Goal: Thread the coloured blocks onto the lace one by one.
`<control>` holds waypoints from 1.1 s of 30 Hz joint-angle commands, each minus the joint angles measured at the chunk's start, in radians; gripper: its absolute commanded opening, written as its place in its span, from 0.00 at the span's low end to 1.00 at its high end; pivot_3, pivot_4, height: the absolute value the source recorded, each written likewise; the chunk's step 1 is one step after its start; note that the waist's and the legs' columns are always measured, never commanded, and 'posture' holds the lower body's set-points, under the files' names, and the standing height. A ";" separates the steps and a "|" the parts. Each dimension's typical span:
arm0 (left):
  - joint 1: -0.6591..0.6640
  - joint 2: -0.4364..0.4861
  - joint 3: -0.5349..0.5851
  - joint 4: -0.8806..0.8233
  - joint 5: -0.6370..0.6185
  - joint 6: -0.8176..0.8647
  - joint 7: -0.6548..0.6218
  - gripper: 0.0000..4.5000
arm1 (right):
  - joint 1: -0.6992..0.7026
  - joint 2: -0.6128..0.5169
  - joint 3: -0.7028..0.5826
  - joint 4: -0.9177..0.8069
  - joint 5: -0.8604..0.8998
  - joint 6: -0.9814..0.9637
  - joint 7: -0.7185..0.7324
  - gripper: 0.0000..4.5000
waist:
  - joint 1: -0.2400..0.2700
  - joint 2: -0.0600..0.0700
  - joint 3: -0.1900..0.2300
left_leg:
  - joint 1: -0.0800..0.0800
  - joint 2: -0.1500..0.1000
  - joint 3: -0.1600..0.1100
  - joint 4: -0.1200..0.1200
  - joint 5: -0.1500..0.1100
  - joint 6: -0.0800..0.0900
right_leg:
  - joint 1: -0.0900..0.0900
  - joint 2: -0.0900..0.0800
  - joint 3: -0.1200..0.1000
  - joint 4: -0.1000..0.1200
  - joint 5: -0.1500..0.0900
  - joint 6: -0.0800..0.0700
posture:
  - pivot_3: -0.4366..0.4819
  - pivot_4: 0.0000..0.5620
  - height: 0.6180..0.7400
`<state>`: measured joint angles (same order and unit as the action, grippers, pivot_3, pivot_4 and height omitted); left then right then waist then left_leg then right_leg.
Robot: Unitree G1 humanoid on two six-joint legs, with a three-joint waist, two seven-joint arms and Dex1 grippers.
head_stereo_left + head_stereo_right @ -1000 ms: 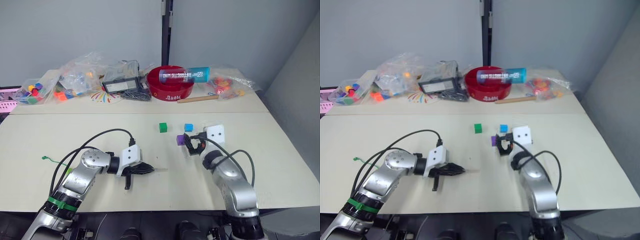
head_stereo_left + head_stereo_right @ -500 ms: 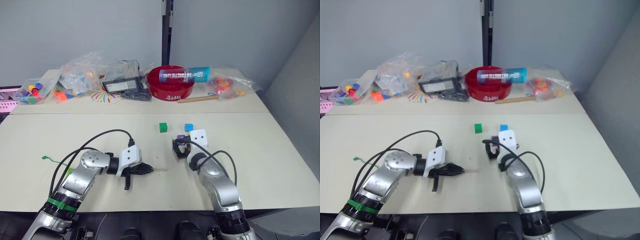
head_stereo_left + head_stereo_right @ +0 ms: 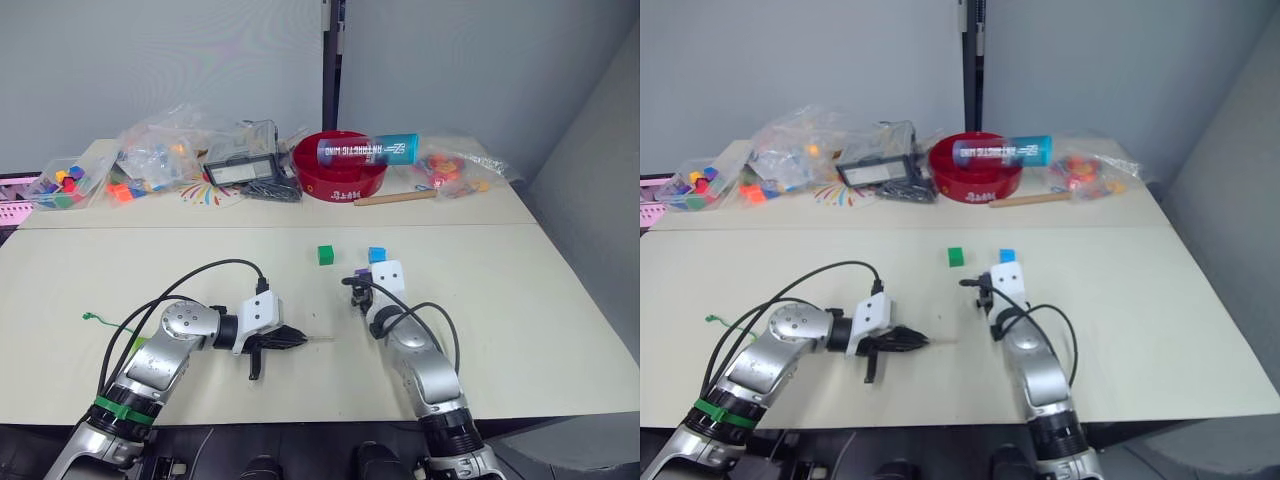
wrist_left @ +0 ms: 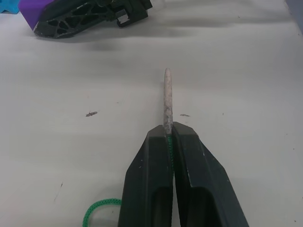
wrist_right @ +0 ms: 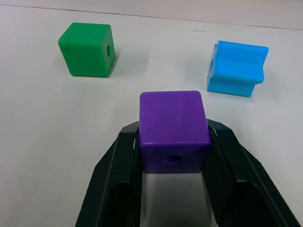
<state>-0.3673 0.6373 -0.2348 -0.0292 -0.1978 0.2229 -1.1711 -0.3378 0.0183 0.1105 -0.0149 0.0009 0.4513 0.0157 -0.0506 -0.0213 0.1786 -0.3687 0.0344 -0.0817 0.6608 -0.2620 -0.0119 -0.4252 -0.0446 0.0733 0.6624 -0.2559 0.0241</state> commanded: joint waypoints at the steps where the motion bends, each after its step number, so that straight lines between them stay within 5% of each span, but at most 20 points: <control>1: 0.003 0.010 0.017 -0.021 -0.009 -0.011 -0.003 0.00 | 0.020 0.010 0.002 -0.100 -0.002 -0.009 -0.006 0.27 | 0.000 0.000 0.000 | 0.000 0.000 0.000 0.000 0.000 0.000 | 0.000 0.000 0.000 0.000 0.000 0.000 | 0.48 0.27 1.00; 10: -0.013 0.015 0.024 -0.005 -0.014 -0.016 -0.015 0.00 | 0.367 -0.052 0.193 -0.607 0.008 0.251 0.051 0.27 | 0.002 0.000 0.000 | -0.001 0.000 0.000 0.000 0.000 0.000 | 0.000 0.000 0.000 -0.001 0.000 0.000 | 0.48 0.27 1.00; 19: -0.018 0.025 0.022 -0.009 -0.013 -0.002 -0.037 0.00 | 0.438 -0.024 0.195 -0.568 0.047 0.337 0.043 0.27 | 0.000 -0.001 -0.001 | 0.001 0.000 0.000 0.000 0.001 -0.001 | 0.001 0.001 0.000 -0.001 -0.001 0.002 | 0.48 0.27 1.00; 20: -0.016 0.027 0.023 -0.009 -0.013 -0.002 -0.037 0.00 | 0.440 -0.022 0.193 -0.576 0.048 0.326 0.047 0.50 | 0.001 -0.001 -0.001 | 0.001 0.001 0.000 0.000 0.001 -0.001 | 0.001 0.001 0.000 -0.001 -0.001 0.002 | 0.48 0.27 1.00; 26: -0.006 0.032 0.026 -0.003 -0.013 -0.009 -0.034 0.00 | 0.418 -0.116 0.131 -0.689 0.106 0.300 0.160 0.96 | 0.004 -0.001 -0.001 | 0.000 0.000 0.000 0.000 0.001 -0.001 | 0.001 0.000 0.000 -0.002 -0.001 0.001 | 0.48 0.27 1.00; 33: 0.003 0.033 0.040 0.000 -0.013 -0.012 -0.022 0.00 | 0.304 -0.455 -0.040 -0.745 0.358 0.298 0.563 1.00 | 0.001 -0.001 -0.001 | 0.000 0.000 0.000 0.000 0.000 -0.001 | 0.002 0.001 0.000 -0.003 -0.001 0.002 | 0.48 0.27 1.00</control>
<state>-0.3656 0.6644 -0.2161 -0.0207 -0.1981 0.2215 -1.1970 -0.0173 -0.4087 0.1057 -0.7336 0.2910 0.7673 0.4816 -0.0493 -0.0228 0.1778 -0.3680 0.0346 -0.0820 0.6605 -0.2615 -0.0125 -0.4233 -0.0438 0.0730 0.6597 -0.2568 0.0257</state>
